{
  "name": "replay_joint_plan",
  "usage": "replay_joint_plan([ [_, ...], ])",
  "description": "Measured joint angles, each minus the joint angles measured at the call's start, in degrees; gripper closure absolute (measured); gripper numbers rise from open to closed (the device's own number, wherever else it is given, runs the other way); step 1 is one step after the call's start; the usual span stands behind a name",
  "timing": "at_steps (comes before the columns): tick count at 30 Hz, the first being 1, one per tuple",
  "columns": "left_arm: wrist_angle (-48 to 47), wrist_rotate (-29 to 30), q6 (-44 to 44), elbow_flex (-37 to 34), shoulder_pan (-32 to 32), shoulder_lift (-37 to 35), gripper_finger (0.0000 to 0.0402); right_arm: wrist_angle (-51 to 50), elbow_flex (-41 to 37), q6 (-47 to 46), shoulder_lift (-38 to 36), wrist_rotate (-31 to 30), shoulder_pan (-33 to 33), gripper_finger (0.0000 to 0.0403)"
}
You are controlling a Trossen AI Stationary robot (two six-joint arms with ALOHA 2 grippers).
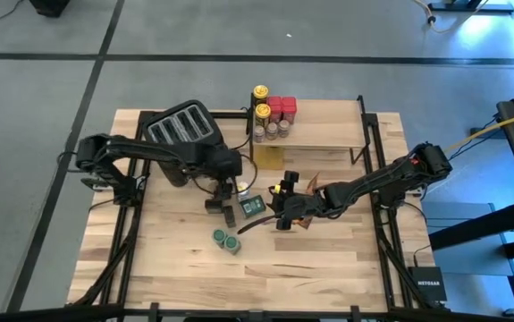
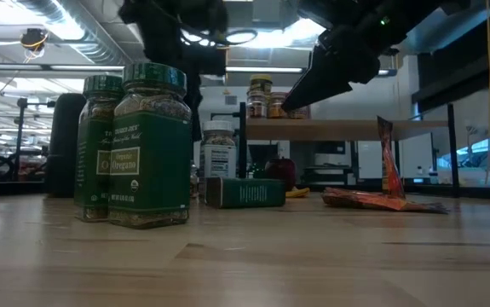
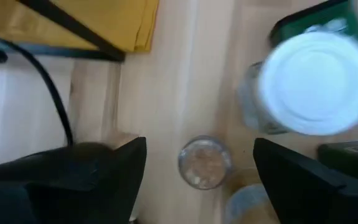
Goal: Shelf spices
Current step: Put the brown seasoning bottle on the shelf
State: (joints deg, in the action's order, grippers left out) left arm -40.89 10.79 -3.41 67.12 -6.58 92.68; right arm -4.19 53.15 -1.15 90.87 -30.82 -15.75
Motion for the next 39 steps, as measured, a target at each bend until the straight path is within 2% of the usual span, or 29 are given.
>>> replay_joint_plan([
  [4,-4.2,0.4,0.0,3.3,-0.3,3.6,0.0112,-0.4,0.0,0.0,0.0,0.4,0.0,0.0153],
  [13,-8.9,-1.3,1.6,3.8,-2.0,7.3,0.0112,-0.6,0.0,0.0,0.0,1.1,0.0,0.0153],
  [29,-4.1,-2.7,0.0,1.2,-2.4,7.9,0.0112,-0.6,0.0,0.0,0.0,1.3,0.0,0.0153],
  [33,-2.8,-2.9,0.0,1.2,-2.4,7.9,0.0138,-0.6,0.0,0.0,0.0,1.3,0.0,0.0153],
  [39,-2.4,-5.0,-1.6,0.8,-2.5,7.9,0.0212,-0.6,0.0,0.3,0.0,1.3,0.0,0.0153],
])
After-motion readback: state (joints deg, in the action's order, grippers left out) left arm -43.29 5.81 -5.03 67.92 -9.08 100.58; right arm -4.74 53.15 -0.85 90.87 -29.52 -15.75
